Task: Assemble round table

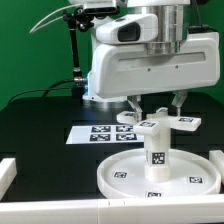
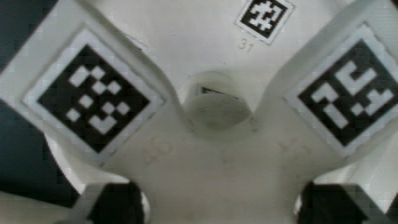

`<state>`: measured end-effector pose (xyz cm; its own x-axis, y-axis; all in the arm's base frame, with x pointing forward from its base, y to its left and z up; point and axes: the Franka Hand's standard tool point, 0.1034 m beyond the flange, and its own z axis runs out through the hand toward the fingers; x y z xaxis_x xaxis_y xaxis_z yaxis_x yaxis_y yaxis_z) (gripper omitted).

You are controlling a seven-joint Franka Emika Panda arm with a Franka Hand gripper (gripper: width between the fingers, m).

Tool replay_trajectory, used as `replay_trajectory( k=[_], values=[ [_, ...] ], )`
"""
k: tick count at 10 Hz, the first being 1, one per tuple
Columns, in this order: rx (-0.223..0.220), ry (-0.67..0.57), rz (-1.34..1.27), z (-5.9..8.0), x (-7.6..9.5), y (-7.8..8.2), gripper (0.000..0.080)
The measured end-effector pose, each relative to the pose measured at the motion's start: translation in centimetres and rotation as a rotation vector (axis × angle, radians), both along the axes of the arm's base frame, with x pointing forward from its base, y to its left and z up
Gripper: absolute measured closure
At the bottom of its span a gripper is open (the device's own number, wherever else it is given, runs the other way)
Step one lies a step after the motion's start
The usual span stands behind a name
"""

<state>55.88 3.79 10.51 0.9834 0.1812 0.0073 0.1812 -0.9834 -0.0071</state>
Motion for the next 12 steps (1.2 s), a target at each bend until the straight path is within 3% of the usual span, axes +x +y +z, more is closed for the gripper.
replay_trajectory(
  k=[8, 12],
  values=[
    [0.088, -0.026, -0.810, 0.06, -0.43, 0.17, 0.0367],
    [0.116, -0.024, -1.059, 0.14, -0.17, 0.09, 0.0372]
  ],
)
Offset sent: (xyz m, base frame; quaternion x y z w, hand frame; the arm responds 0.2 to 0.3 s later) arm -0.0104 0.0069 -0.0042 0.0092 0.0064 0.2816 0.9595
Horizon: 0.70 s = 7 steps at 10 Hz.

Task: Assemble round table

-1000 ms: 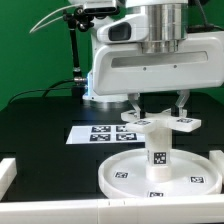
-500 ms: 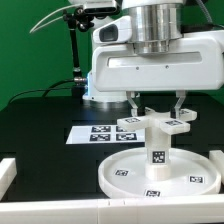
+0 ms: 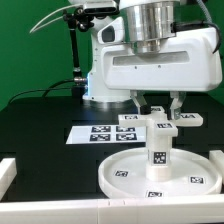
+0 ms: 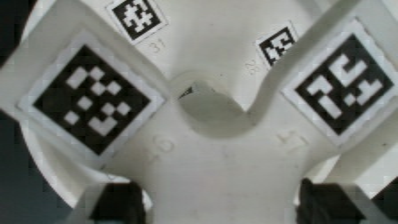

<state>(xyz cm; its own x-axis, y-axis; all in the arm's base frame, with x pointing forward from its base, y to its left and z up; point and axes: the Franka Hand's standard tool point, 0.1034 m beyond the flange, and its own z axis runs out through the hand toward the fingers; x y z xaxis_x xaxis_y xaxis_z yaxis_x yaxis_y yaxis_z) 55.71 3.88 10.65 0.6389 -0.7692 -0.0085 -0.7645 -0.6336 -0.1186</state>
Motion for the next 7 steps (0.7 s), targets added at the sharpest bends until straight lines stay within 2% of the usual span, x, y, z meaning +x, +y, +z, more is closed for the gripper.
replay_trajectory(
  k=[3, 7],
  values=[
    [0.027, 0.012, -0.152, 0.01, 0.01, -0.01, 0.0375],
    [0.117, 0.007, -0.549, -0.03, 0.16, -0.04, 0.0379]
  ],
)
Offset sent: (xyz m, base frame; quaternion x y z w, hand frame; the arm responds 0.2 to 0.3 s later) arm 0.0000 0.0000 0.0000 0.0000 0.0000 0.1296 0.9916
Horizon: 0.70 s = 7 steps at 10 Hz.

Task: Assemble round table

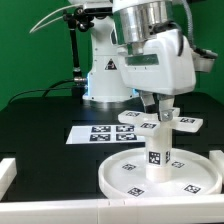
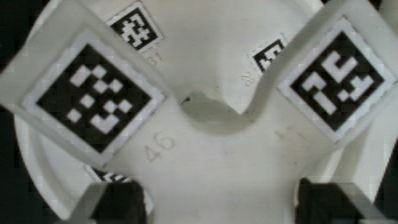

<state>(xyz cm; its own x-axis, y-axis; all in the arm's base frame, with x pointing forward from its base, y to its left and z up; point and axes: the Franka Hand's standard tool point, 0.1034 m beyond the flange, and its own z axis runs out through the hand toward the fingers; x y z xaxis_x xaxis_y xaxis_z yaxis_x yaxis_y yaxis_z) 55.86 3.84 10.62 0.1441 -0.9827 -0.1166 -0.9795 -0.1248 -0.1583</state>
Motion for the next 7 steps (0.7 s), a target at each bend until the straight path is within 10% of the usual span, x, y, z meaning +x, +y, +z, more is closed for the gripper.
replay_trajectory(
  k=[4, 5, 7],
  values=[
    [0.022, 0.000, -0.096, -0.04, 0.06, 0.12, 0.0386],
    [0.022, 0.001, -0.092, -0.07, 0.05, 0.16, 0.0222],
    [0.028, 0.000, -0.065, 0.89, 0.13, 0.41, 0.0170]
  ],
)
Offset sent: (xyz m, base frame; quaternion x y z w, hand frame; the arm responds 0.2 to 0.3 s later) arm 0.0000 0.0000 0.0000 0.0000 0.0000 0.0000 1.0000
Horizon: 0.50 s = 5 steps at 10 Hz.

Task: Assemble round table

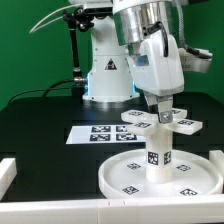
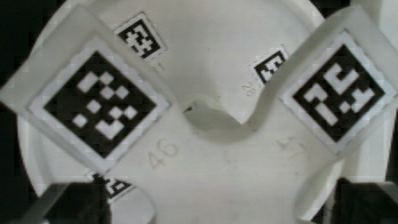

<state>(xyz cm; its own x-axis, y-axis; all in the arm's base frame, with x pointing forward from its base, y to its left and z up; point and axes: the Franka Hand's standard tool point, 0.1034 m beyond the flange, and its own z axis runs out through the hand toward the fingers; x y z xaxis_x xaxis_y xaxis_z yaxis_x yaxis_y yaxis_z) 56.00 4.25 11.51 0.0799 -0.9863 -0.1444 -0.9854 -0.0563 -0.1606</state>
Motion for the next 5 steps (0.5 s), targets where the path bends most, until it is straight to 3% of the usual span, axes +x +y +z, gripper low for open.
replay_trajectory(
  k=[2, 5],
  values=[
    [0.009, -0.025, 0.015, 1.87, 0.38, 0.17, 0.0152],
    [0.008, -0.021, 0.027, 1.51, 0.26, 0.24, 0.0150]
  ],
)
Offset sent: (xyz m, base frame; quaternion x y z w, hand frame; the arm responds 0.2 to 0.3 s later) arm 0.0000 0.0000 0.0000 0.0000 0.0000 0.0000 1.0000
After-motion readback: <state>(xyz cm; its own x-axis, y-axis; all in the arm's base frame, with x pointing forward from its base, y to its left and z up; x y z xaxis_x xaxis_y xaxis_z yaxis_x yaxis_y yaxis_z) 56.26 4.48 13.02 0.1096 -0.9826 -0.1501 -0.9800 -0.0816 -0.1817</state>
